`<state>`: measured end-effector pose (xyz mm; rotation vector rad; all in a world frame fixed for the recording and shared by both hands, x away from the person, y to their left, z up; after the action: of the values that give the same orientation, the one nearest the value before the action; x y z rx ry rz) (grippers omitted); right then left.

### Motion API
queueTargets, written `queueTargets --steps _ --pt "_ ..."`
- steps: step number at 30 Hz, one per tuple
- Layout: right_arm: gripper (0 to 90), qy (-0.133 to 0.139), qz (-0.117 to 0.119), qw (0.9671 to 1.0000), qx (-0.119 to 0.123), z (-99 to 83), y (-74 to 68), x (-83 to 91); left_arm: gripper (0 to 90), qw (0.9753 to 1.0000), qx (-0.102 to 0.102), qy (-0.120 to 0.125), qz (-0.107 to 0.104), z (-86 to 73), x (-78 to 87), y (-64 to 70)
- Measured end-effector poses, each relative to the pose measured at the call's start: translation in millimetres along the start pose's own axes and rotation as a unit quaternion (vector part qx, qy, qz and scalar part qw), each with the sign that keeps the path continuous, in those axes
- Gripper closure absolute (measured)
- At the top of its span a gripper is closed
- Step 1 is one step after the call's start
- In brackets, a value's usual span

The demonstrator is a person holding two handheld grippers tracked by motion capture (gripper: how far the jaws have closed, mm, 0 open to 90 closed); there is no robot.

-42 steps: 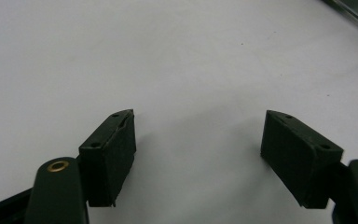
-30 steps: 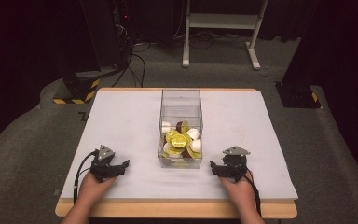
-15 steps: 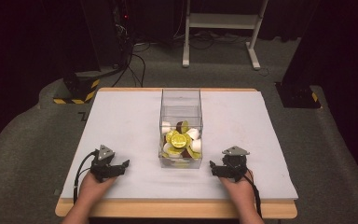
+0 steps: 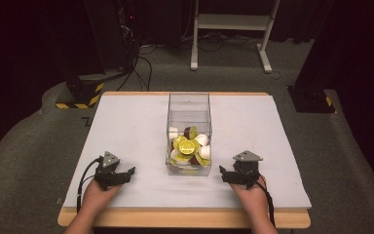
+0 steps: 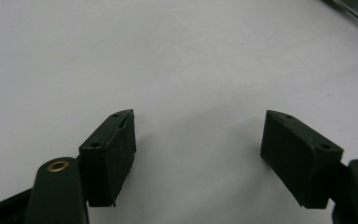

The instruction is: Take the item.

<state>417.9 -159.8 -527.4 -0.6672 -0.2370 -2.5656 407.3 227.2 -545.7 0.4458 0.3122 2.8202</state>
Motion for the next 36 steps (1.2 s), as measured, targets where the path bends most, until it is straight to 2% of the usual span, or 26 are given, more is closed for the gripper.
queueTargets --steps 11,18,21,36 --pt "15.0 0.026 0.015 0.9995 0.001 13.3 -5.3 7.2 26.6 1.0 -0.001 -0.001 -0.001 -0.1 0.2 -0.1" --pt "15.0 0.034 0.015 0.9993 0.007 18.3 -7.4 8.8 26.6 1.0 -0.001 -0.001 -0.001 -0.1 0.2 -0.1" --pt "15.0 0.041 0.016 0.999 0.001 21.1 -8.7 10.3 26.6 1.0 -0.001 -0.001 -0.001 -0.1 0.1 0.0" --pt "15.0 0.054 0.017 0.9984 0.004 29.7 -8.4 17.8 26.6 1.0 -0.001 -0.001 -0.001 -0.1 0.2 -0.1"
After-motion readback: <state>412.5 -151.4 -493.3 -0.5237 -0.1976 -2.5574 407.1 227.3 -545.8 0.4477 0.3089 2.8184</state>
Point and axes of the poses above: each handheld gripper's, and its own axes: x roughly backward along the jaws, z roughly out of its top, y roughly to its right, the point moved 6 cm from there along -x, roughly forward along the jaws, and after that the axes turned 12 degrees about y, right-handed, at the moved point
